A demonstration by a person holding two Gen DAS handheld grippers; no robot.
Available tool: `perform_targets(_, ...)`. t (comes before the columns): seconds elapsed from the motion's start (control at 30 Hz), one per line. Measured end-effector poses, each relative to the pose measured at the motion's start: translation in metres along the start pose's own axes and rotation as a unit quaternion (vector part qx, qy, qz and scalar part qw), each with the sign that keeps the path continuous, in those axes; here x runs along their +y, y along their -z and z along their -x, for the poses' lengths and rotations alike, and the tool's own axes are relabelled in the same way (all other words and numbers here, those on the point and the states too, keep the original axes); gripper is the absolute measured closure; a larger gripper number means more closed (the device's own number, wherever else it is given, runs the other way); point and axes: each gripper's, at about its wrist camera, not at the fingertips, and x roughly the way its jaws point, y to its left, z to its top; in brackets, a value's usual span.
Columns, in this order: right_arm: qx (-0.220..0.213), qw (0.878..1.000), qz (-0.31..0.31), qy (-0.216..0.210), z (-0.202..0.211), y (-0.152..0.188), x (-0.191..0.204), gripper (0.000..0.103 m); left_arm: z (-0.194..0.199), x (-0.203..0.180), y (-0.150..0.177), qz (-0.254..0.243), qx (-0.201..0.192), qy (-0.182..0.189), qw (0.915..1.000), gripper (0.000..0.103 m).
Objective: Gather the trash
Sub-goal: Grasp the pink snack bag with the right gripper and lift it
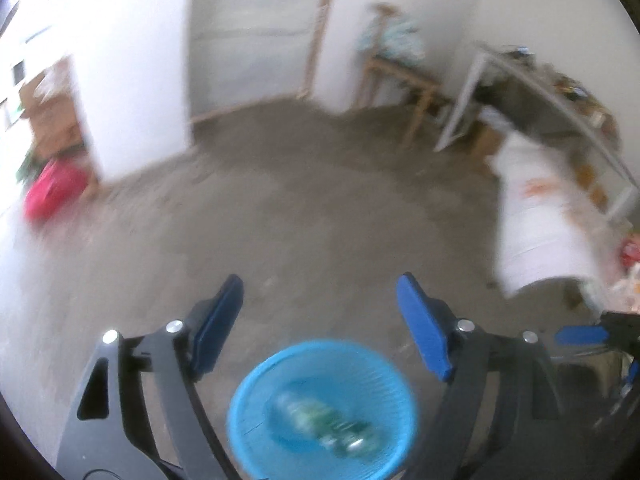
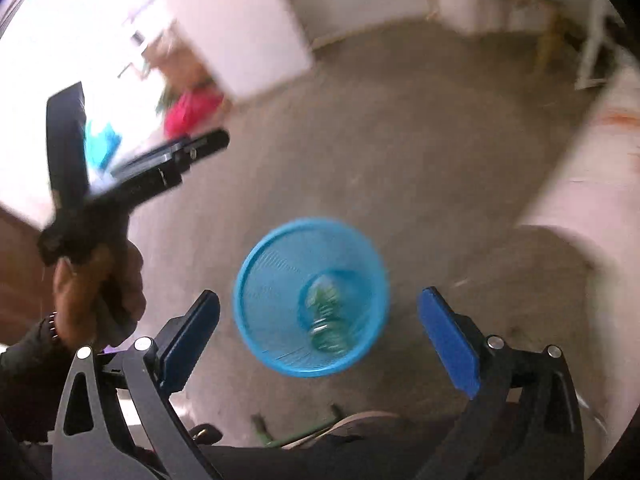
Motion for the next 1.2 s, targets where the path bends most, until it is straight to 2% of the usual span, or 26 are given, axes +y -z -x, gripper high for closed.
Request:
perform_targets(0.03,-0.031,0.999,-0.020,0.018,0.035,0.004,-0.021,0.006,0.002,-0.026,-0.012,-0.017,-0.009,0.020,0.9996,0.028)
perform_targets(0.1,-0.067,0.996,-0.045,0.035,0.079,0.011,-0.046,0.006,0.002,-0.064,-0.028,-0.036,-0.012,0.053,0.9979,0.028)
perform_targets(0.2,-0.127,0.985,-0.083,0.086,0.154,0.027,-0.094,0.006,0.003,-0.143,-0.048,-0.080,-0.017,0.113,0.9902,0.028)
perform_targets(0.33,-0.181,0.957,-0.136,0.181,0.247,0.063,-0.164,0.006,0.002,-0.255,-0.061,-0.133,-0.011,0.203,0.9702,0.026)
perform_targets(0.4,-0.186,0.938,-0.164,0.243,0.278,0.086,-0.205,0.006,0.000,-0.307,-0.064,-0.140,0.004,0.254,0.9570,0.025)
perform_targets(0.47,-0.176,0.919,-0.187,0.297,0.298,0.113,-0.241,0.006,0.000,-0.345,-0.062,-0.141,0.017,0.287,0.9473,0.025)
perform_targets(0.53,-0.159,0.908,-0.199,0.333,0.310,0.138,-0.276,0.006,0.000,-0.370,-0.055,-0.153,0.019,0.300,0.9416,0.024)
perform_targets(0.57,-0.147,0.906,-0.202,0.342,0.312,0.151,-0.293,0.006,-0.001,-0.387,-0.050,-0.162,0.020,0.305,0.9384,0.021)
perform_targets(0.63,-0.131,0.901,-0.199,0.361,0.308,0.171,-0.319,0.006,-0.006,-0.404,-0.045,-0.172,0.026,0.309,0.9350,0.020)
perform_targets(0.73,-0.113,0.896,-0.170,0.394,0.303,0.183,-0.349,0.006,-0.017,-0.427,-0.034,-0.184,0.038,0.311,0.9318,0.020)
perform_targets(0.87,-0.063,0.884,-0.114,0.449,0.284,0.175,-0.374,0.006,-0.026,-0.430,-0.030,-0.187,0.050,0.313,0.9299,0.020)
perform_targets(0.9,-0.049,0.885,-0.107,0.452,0.277,0.173,-0.383,0.006,-0.027,-0.428,-0.031,-0.187,0.051,0.314,0.9296,0.020)
perform_targets(0.97,-0.050,0.890,-0.106,0.442,0.275,0.170,-0.397,0.008,-0.030,-0.431,-0.031,-0.190,0.050,0.310,0.9300,0.020)
perform_targets(1.03,-0.048,0.889,-0.105,0.444,0.273,0.168,-0.408,0.027,-0.031,-0.431,-0.033,-0.194,0.052,0.308,0.9299,0.020)
perform_targets(1.07,-0.042,0.887,-0.105,0.447,0.271,0.168,-0.415,0.031,-0.032,-0.432,-0.034,-0.195,0.054,0.307,0.9299,0.020)
perform_targets(1.13,-0.029,0.887,-0.107,0.449,0.265,0.166,-0.426,0.048,-0.035,-0.432,-0.037,-0.194,0.057,0.307,0.9297,0.020)
perform_targets(1.2,-0.026,0.891,-0.107,0.440,0.261,0.165,-0.431,0.050,-0.036,-0.434,-0.038,-0.198,0.056,0.305,0.9297,0.020)
